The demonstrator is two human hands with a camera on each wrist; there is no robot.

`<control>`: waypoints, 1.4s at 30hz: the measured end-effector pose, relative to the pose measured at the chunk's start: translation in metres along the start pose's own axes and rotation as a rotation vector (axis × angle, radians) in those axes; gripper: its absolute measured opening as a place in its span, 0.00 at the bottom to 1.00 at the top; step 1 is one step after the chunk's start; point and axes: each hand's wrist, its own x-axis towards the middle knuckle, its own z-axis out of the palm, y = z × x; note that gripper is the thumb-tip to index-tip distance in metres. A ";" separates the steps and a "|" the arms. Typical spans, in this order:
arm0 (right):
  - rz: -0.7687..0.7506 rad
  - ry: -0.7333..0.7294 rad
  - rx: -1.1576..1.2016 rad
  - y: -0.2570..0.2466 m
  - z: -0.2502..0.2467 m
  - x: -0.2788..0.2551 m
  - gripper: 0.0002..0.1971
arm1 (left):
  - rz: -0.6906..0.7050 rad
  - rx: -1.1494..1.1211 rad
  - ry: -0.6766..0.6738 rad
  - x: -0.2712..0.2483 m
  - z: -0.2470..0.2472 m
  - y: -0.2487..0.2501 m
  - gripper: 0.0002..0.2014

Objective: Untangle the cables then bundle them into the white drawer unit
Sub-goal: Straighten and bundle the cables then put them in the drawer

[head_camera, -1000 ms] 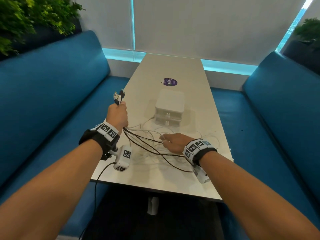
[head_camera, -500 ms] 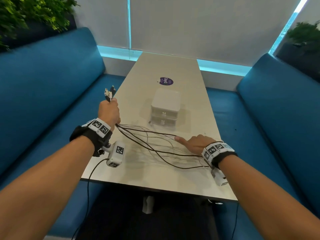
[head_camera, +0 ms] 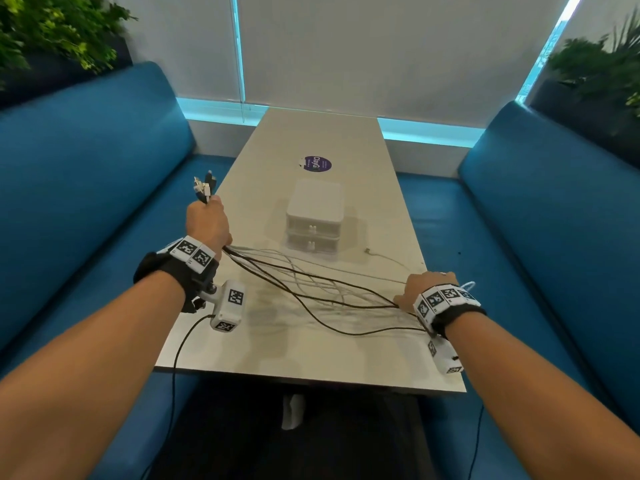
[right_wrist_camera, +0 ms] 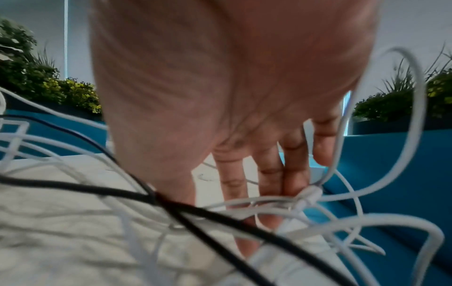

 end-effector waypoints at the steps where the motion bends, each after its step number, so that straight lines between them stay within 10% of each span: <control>1: 0.022 -0.012 0.001 0.003 0.003 -0.001 0.32 | 0.005 0.009 0.013 -0.001 0.002 0.001 0.22; 5: 0.050 -0.059 0.066 0.016 0.005 0.001 0.45 | 0.043 0.027 0.068 0.003 0.004 0.005 0.17; 14: -0.362 0.237 0.345 -0.006 -0.007 -0.004 0.21 | 0.055 0.035 0.075 -0.004 0.018 0.001 0.12; 22: -0.560 0.062 0.683 -0.041 -0.010 0.004 0.21 | 0.088 0.071 0.054 -0.005 0.016 -0.009 0.11; 34: -0.457 -0.100 0.382 -0.064 -0.006 0.002 0.10 | 0.089 0.085 0.049 -0.004 0.007 -0.014 0.11; 42: -0.001 0.057 0.399 -0.006 0.008 0.012 0.07 | 0.058 0.093 0.051 0.009 -0.007 -0.021 0.16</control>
